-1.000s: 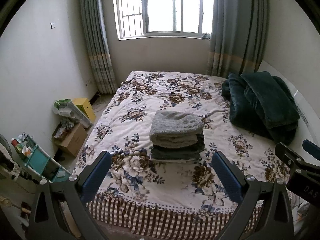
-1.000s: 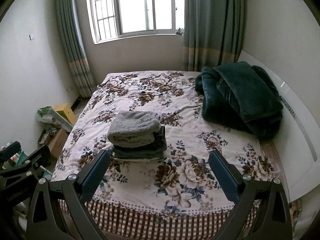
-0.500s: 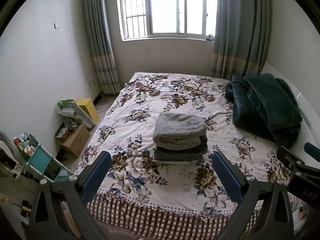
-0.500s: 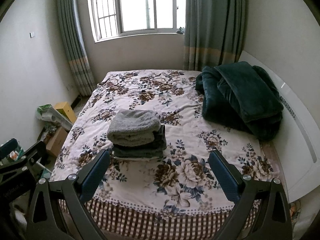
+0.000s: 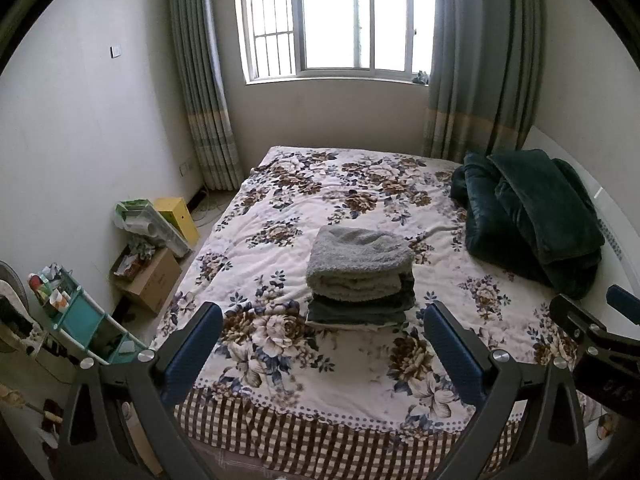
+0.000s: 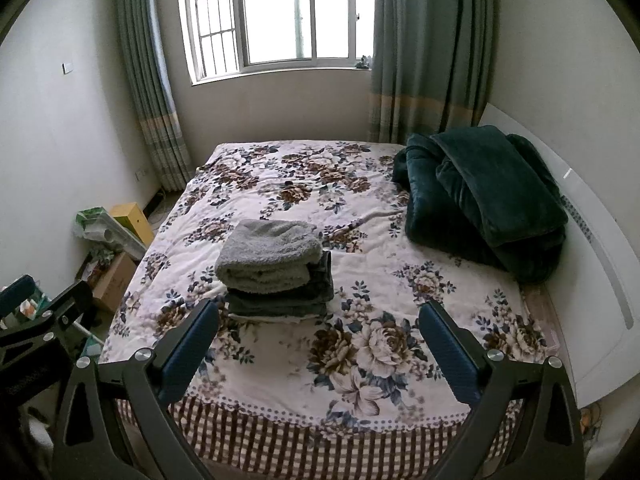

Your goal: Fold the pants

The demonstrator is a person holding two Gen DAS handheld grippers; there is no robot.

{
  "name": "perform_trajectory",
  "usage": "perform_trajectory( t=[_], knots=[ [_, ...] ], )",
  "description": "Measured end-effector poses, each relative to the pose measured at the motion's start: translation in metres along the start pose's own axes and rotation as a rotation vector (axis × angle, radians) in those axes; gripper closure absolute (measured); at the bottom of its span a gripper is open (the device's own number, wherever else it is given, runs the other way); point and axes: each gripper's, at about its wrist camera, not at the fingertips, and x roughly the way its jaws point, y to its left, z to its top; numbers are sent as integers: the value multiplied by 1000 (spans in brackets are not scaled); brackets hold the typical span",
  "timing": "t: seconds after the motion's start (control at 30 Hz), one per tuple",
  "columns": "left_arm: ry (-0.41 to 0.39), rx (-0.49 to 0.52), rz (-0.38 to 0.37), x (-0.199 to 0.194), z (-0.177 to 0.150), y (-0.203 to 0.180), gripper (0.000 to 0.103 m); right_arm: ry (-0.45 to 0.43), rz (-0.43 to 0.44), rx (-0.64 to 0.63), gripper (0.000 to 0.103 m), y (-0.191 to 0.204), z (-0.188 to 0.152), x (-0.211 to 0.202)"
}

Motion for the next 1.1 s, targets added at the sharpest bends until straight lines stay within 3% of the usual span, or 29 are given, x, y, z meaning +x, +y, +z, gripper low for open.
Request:
perform_trajectory(
  t=[1.1],
  knots=[
    [-8, -2, 1, -5, -1, -1, 0, 6, 6, -1, 1, 0, -1, -1]
  ],
)
